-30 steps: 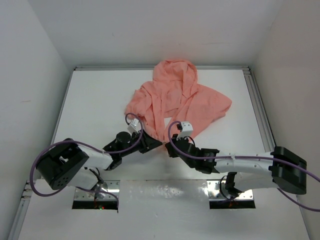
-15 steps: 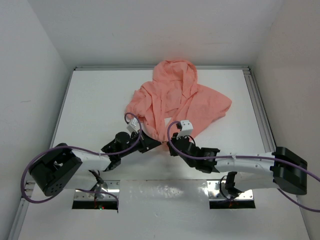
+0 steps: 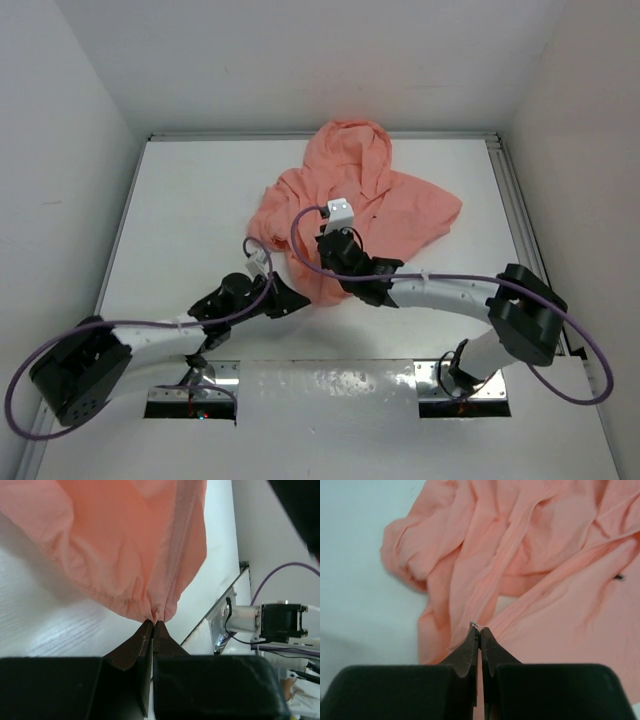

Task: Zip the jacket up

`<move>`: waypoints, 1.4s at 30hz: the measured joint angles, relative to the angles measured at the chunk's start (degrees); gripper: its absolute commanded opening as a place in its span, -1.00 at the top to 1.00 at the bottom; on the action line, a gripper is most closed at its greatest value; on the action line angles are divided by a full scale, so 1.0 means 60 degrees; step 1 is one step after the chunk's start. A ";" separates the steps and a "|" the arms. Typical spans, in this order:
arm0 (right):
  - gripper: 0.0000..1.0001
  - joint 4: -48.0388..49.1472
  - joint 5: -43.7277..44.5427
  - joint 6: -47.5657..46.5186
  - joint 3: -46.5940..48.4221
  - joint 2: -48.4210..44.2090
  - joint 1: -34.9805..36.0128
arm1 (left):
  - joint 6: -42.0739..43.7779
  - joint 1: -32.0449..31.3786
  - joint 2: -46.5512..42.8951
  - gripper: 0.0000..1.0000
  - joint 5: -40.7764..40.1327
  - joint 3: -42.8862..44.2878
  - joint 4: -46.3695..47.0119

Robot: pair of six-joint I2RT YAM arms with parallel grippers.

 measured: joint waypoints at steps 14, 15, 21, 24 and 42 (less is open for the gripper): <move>1.00 0.0532 -0.0087 -0.1341 0.4149 0.2393 -0.4466 | 0.1668 -0.0004 -0.6889 1.00 -0.2106 0.1982 -0.6714; 1.00 0.0594 -0.0055 -0.1421 0.4696 0.2841 -0.4783 | 0.1701 -0.0004 -0.7104 1.00 -0.2233 0.2025 -0.7009; 1.00 0.0229 0.0073 -0.1665 0.7227 0.4914 -0.5985 | 0.1712 -0.0004 -0.8051 1.00 -0.2980 0.2065 -0.8929; 1.00 -0.0153 -0.0040 -0.1781 0.8105 0.5541 -0.6339 | 0.1719 -0.0004 -0.8404 1.00 -0.3432 0.2368 -0.9497; -0.98 -0.0798 -0.1931 -0.0863 0.5370 0.3002 -0.6586 | 0.1967 -0.0004 -0.6765 0.08 -0.4470 0.3840 -0.9923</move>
